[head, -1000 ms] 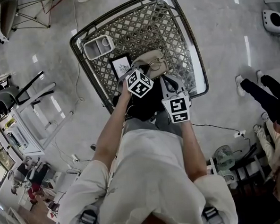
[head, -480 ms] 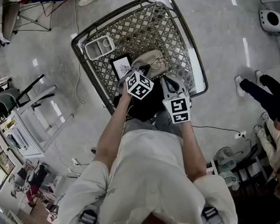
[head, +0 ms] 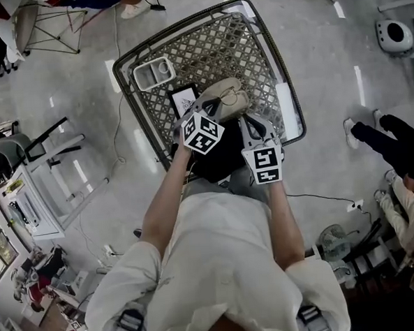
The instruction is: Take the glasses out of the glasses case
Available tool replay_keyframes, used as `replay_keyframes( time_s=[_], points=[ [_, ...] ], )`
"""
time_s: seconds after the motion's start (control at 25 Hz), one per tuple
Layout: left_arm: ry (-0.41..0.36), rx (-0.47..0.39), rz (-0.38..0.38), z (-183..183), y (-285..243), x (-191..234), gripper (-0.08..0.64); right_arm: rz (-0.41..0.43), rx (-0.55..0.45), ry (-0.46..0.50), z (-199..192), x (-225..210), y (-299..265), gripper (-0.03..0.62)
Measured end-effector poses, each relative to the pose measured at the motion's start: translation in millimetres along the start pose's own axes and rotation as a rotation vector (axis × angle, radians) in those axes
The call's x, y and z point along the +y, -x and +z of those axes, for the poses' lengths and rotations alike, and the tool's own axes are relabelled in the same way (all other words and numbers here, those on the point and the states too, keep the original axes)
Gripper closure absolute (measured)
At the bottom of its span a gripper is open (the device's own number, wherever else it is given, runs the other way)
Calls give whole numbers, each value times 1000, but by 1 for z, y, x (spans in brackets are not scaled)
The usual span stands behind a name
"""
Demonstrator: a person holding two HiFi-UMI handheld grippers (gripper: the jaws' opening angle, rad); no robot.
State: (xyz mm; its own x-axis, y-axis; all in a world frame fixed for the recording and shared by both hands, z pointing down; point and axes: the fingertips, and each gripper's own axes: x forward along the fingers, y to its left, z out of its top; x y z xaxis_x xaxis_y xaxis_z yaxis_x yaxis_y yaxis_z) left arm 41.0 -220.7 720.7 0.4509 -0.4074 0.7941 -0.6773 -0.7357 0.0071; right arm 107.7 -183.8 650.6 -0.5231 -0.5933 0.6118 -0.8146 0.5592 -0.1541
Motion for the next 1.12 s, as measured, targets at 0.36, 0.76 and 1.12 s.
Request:
replay_keyframes(
  time_s=[0.36,0.76,1.12],
  points=[
    [12,-141,65,32,55,7,529,-45,-58,56,25,7,27,584],
    [34,-258,113,38,119,11,530,-81,-119,108,50,30,51,584],
    [33,-367,144,47,177,5,531,-109,-177,147,67,49,76,584]
  ],
)
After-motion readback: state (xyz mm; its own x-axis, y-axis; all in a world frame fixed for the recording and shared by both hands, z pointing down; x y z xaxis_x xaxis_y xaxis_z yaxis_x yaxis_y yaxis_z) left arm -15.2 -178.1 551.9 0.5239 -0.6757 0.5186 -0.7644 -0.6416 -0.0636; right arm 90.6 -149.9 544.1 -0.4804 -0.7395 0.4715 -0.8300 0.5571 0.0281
